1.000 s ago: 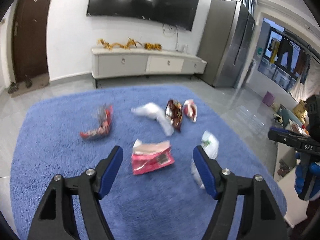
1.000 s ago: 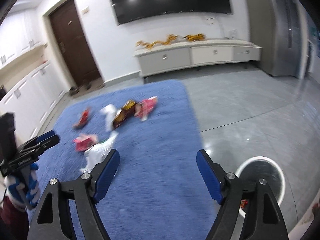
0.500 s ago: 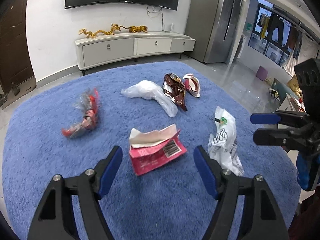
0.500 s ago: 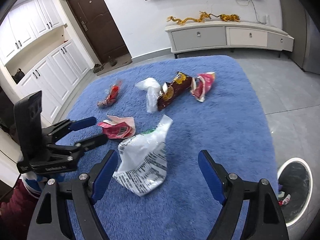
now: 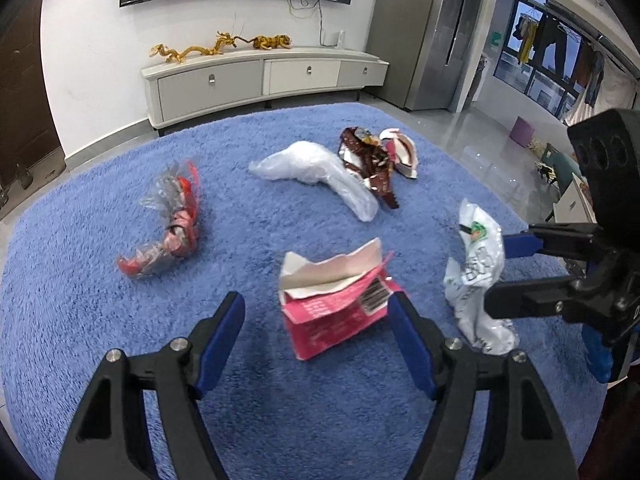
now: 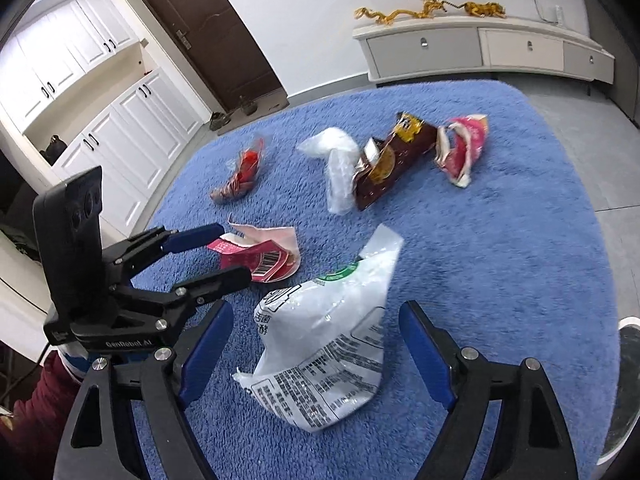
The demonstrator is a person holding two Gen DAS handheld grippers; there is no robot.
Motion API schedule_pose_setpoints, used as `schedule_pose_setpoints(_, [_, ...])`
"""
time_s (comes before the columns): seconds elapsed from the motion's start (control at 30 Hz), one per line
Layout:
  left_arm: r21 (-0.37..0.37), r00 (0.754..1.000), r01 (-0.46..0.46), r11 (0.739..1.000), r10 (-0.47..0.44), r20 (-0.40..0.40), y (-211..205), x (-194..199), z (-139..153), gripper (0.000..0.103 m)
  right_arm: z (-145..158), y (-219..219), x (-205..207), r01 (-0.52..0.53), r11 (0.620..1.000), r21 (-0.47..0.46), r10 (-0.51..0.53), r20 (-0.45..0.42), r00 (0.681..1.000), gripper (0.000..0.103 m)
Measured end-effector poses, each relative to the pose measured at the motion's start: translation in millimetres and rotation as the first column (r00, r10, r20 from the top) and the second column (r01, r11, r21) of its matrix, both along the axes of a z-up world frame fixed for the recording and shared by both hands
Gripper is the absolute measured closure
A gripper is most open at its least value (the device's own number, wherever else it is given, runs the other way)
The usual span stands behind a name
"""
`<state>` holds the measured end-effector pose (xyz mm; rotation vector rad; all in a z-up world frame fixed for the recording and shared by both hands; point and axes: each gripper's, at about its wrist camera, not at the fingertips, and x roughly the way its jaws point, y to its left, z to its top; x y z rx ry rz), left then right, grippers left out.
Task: Collect trash
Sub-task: 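Grasp the pink paper box with the left tool while the right tool grasps the white plastic bag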
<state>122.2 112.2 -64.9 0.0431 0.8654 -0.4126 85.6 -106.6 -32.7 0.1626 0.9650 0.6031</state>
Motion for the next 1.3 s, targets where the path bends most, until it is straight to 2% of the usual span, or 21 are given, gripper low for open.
schedule_pose_setpoints(0.07, [0.001, 1.000, -0.003, 1.000, 0.003, -0.001, 2.7, 2.2, -0.8, 0.031, -3.5, -0.2, 0.9, -0.010, 1.000, 0.019, 0.010, -0.016, 1.000, 0.020])
schedule_pose_setpoints(0.13, [-0.013, 1.000, 0.000, 1.000, 0.000, -0.003, 5.8, 2.1, -2.2, 0.031, -7.1, -2.9, 1.7, -0.009, 1.000, 0.029, 0.009, -0.026, 1.000, 0.043])
schedule_pose_setpoints(0.3, [-0.020, 0.999, 0.034, 0.999, -0.034, -0.004, 4.1, 8.2, -3.6, 0.031, -8.1, -13.3, -3.1, -0.017, 0.998, 0.055, 0.019, -0.036, 0.999, 0.047])
schedule_pose_setpoints(0.57, [-0.072, 0.996, 0.089, 0.993, -0.091, -0.024, -2.7, 19.2, 2.4, 0.031, -4.5, -34.0, -14.2, 0.012, 0.997, 0.076, -0.008, -0.046, 0.999, 0.047])
schedule_pose_setpoints(0.7, [-0.072, 0.995, 0.093, 0.993, -0.095, -0.018, -15.1, 20.1, 4.8, 0.031, -3.6, -44.8, -17.8, 0.034, 0.996, 0.081, -0.030, -0.049, 0.998, 0.047])
schedule_pose_setpoints(0.97, [0.004, 0.997, 0.054, 0.999, -0.054, -0.045, -34.2, 28.9, -9.7, 0.031, -5.4, -56.1, -23.8, 0.053, 0.995, 0.081, -0.049, -0.050, 0.998, 0.047])
schedule_pose_setpoints(1.07, [0.025, 0.998, 0.038, 0.999, -0.037, -0.043, -36.6, 28.2, -11.2, 0.031, -5.8, -56.1, -24.4, 0.053, 0.995, 0.083, -0.049, -0.048, 0.998, 0.047])
schedule_pose_setpoints(1.2, [0.095, 0.999, 0.027, 0.995, -0.025, -0.022, -45.5, 23.6, -13.3, 0.033, -5.1, -55.5, -26.0, 0.054, 0.995, 0.083, -0.051, -0.044, 0.998, 0.049])
schedule_pose_setpoints(1.3, [0.096, 1.000, 0.016, 0.995, -0.016, -0.002, -44.8, 19.4, -11.8, 0.035, -3.1, -53.1, -26.2, 0.049, 0.996, 0.074, -0.046, -0.034, 0.998, 0.053])
